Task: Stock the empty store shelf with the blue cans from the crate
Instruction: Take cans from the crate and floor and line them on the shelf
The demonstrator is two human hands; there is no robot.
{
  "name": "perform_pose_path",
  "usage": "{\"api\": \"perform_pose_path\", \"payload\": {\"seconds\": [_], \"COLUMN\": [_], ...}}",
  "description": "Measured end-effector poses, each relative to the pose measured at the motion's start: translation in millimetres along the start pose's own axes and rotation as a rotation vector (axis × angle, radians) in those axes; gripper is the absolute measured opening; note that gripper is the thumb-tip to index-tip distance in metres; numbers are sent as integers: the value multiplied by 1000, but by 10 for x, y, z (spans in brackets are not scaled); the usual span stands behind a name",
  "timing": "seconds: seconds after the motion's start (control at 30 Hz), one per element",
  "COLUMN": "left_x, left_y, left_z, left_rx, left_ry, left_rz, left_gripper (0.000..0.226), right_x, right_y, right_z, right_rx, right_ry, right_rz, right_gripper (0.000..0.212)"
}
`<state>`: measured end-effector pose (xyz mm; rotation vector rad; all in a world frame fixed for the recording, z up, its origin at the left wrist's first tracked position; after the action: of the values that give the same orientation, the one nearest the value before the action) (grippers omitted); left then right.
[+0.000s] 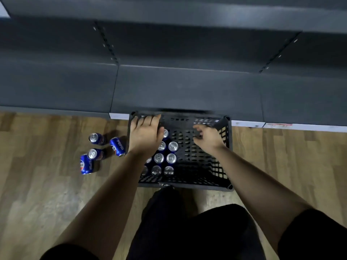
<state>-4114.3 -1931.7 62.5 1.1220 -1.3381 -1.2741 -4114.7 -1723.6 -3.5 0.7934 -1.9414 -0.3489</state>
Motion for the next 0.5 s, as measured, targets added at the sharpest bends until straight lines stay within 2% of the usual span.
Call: {"api": "perform_pose_path", "payload": {"seconds": [0.27,0.5], "left_x": [17,11], "left_y": [-1564,-2329], "left_z": [-117,-159], "left_rx": [50,56], "left_ry": [18,15], "left_rz": [-33,-25], "left_gripper": [44,40], "right_x": [-1028,-1662], "right_y": [-935,-1530], "right_z": [708,1105], "right_rx": [53,80], "right_ry": [-16,-42], "right_rz": [-36,0], "right_gripper": [54,57]}}
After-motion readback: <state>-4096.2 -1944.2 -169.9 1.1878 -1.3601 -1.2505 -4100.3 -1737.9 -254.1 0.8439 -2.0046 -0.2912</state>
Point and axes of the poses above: each hand's wrist, its own z-axis towards the middle knuckle, its own y-axis out of the back of the hand, x = y × z, the point moved 9 cm from there along z, towards the middle knuckle, and after that the axes turned 13 degrees about z, right-handed, at the moved point
